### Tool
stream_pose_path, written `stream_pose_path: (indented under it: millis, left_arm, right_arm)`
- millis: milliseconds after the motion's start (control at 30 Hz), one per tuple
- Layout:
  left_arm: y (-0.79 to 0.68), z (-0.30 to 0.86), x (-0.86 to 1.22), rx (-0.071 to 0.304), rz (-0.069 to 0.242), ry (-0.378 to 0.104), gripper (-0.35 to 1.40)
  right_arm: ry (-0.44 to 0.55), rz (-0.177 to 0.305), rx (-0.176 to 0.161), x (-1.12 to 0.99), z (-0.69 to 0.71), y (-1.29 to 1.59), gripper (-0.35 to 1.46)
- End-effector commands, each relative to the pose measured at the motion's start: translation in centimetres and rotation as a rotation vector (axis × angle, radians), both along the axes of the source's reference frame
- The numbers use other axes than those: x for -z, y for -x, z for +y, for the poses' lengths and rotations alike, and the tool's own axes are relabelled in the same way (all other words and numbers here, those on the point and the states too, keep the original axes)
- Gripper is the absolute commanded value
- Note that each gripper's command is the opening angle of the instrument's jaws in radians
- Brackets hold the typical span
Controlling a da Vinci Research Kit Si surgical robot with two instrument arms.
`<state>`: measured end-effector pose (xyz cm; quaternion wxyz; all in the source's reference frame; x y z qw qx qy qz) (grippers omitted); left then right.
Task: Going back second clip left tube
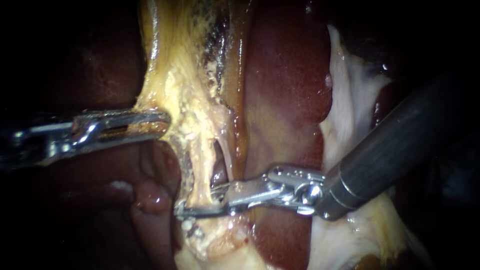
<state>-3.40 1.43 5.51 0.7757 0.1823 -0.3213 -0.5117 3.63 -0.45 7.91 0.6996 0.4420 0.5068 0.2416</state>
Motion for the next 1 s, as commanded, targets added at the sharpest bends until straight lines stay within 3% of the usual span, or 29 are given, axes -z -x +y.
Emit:
stream_pose_path:
  millis: [33, 167, 300, 367, 767, 1000]
  left_arm:
    - [0.00, 0.00, 0.00, 0.001, 0.001, 0.001, -0.35]
    - [0.00, 0.00, 0.00, 0.001, 0.001, 0.001, -0.35]
    - [0.00, 0.00, 0.00, 0.001, 0.001, 0.001, -0.35]
    - [0.00, 0.00, 0.00, 0.001, 0.001, 0.001, -0.35]
    - [-0.02, 0.00, 0.00, 0.000, 0.001, 0.001, -0.35]
    - [-0.02, -0.01, 0.00, 0.000, 0.001, 0.001, -0.35]
  right_arm:
    - [0.000, 0.002, 0.002, 0.00, 0.00, 0.00, -0.35]
    - [0.000, 0.002, 0.002, 0.00, 0.00, 0.02, -0.35]
    - [0.027, -0.008, -0.024, -0.02, 0.02, 0.02, 0.35]
    - [0.080, -0.007, -0.043, -0.04, 0.04, 0.02, 0.51]
    - [0.237, 0.022, -0.058, -0.07, 0.25, 0.28, 0.60]
    - [0.270, 0.032, -0.073, 0.12, 0.43, 0.60, 0.60]
